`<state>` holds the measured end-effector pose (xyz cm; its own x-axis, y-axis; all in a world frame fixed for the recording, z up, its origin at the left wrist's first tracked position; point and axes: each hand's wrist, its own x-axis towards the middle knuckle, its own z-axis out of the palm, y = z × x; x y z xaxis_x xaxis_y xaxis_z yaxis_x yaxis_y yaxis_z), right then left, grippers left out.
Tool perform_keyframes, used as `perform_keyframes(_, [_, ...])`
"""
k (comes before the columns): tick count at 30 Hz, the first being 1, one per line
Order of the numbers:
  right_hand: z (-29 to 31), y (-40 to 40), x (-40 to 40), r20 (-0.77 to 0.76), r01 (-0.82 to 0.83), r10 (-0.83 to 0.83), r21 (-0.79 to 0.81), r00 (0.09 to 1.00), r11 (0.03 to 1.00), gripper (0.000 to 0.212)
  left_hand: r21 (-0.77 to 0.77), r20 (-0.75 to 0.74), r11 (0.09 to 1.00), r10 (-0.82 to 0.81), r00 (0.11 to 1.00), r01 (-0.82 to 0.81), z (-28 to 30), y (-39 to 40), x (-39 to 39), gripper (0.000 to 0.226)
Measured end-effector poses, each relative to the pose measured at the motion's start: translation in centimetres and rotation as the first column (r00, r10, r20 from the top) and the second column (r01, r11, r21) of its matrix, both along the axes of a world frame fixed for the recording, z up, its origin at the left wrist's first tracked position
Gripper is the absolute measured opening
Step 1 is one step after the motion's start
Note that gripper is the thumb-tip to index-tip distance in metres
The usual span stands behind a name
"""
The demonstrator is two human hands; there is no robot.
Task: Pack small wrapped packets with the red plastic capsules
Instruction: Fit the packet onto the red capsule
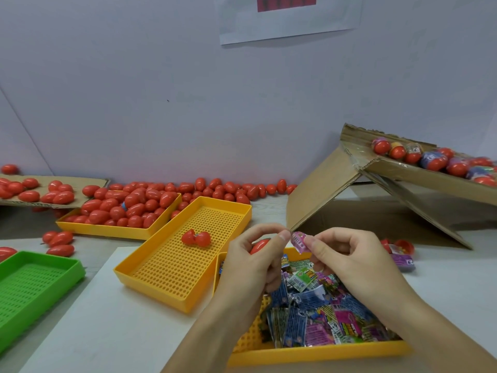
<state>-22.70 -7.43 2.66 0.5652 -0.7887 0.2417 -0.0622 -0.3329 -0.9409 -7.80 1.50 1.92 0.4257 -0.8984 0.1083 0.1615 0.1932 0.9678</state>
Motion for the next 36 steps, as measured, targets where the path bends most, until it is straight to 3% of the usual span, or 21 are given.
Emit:
perform_keyframes(10, [0.2, 0.2, 0.1, 0.024, 0.004, -0.004, 0.017, 1.0, 1.0, 0.035, 0.048, 0.044, 0.995, -0.089, 0.995, 0.087, -0.3, -0.1, 0.0, 0.023])
perform_keyframes(15, [0.3, 0.4, 0.0, -0.009, -0.053, 0.053, 0.006, 0.999, 0.999, 0.04, 0.013, 0.015, 0.99, -0.138, 0.99, 0.138, 0.0, 0.1, 0.1, 0.013])
perform_keyframes(20, [0.0, 0.2, -0.1, -0.006, -0.136, 0.137, 0.115, 0.99, 0.984, 0.037, 0.019, -0.027, 0.979, -0.204, 0.979, 0.204, 0.4, 0.3, -0.1, 0.015])
perform_keyframes(25, [0.3, 0.1, 0.3, 0.261, -0.285, 0.184, 0.433, 0.948, 0.855, 0.034, 0.086, 0.0, 0.97, -0.228, 0.974, 0.227, 0.6, 0.5, -0.4, 0.018])
perform_keyframes(36, [0.3, -0.5, -0.1, 0.253, -0.316, 0.217, 0.475, 0.943, 0.821, 0.029, 0.104, 0.002, 0.965, -0.243, 0.97, 0.242, 0.7, 0.6, -0.4, 0.02])
